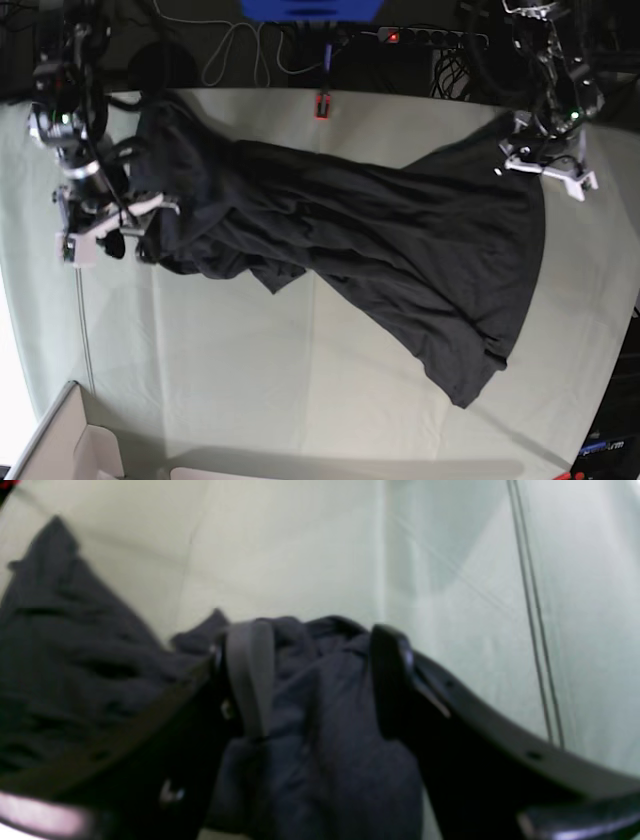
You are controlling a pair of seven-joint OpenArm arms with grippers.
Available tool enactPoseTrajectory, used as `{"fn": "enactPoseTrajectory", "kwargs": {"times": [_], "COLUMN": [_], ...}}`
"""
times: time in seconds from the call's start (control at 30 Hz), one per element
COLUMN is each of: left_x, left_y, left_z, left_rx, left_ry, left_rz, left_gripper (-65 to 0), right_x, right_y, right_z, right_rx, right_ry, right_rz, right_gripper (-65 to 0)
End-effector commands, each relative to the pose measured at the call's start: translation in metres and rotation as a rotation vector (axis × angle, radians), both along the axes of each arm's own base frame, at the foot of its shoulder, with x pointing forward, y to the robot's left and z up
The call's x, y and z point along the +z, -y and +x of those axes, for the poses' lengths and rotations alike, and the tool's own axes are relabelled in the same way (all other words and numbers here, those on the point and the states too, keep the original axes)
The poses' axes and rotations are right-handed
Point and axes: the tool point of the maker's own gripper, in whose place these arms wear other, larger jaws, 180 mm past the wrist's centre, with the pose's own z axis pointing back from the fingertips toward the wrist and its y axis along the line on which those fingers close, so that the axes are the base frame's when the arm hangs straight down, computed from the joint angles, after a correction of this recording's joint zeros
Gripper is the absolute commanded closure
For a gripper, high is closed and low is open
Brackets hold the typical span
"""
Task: Layout the t-shirt on the table in an organized manner, then fold the t-shirt properly
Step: 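Move the right gripper down to grasp the shirt's bunched sleeve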
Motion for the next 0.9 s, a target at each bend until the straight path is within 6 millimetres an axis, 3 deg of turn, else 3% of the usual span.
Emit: {"fn": "enactPoseTrajectory", "kwargs": {"times": [0.0, 0.1, 0.4, 0.6, 0.87], "left_x": [-0.016, -0.024, -0.02, -0.016, -0.011], "left_y": [0.024, 0.029, 0.009, -0.02, -0.039], "left_z": [-0.012, -0.017, -0.022, -0.032, -0.035], "left_rx": [-0.027, -0.029, -0.004, 0.095, 0.147], "left_ry": [-0.069, -0.093, -0.092, -0.084, -0.069], "left_rz": [-0.095, -0.114, -0.085, -0.072, -0.054], "left_gripper": [-28.3, -24.9, 0.0, 0.0, 0.0], "right_x": [0.01, -0.007, -0.052, -0.068, -0.096], "right_y": [0.001, -0.005, -0.053, -0.067, -0.064], "right_z": [0.014, 0.033, 0.071, 0.089, 0.103], "right_rx": [0.016, 0.062, 0.347, 0.446, 0.451], "right_ry": [0.043, 0.004, -0.115, -0.161, -0.148], "right_rz": [-0.01, -0.028, -0.183, -0.209, -0.367], "right_gripper": [-31.9, -34.2, -36.9, -36.9, -36.5]}}
